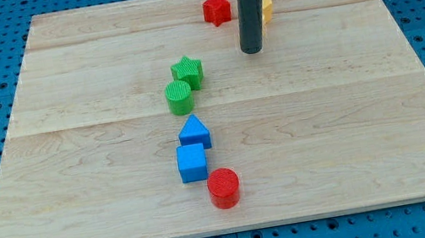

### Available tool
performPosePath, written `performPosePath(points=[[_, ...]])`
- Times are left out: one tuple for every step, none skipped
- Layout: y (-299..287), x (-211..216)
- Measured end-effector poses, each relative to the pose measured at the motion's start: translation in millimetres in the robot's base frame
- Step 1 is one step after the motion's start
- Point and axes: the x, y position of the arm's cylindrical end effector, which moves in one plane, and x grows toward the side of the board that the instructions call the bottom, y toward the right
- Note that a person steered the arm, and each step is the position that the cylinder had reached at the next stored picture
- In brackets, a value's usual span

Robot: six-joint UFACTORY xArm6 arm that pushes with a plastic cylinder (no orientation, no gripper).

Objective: Push the red star into the yellow blocks

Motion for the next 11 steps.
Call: performPosePath(points=[[0, -31], [-46, -5], [-104, -49], [-91, -84], [-53, -84], [-76, -89], [-71, -114], [-23, -100], [-48, -99], [-104, -76], [-74, 23]])
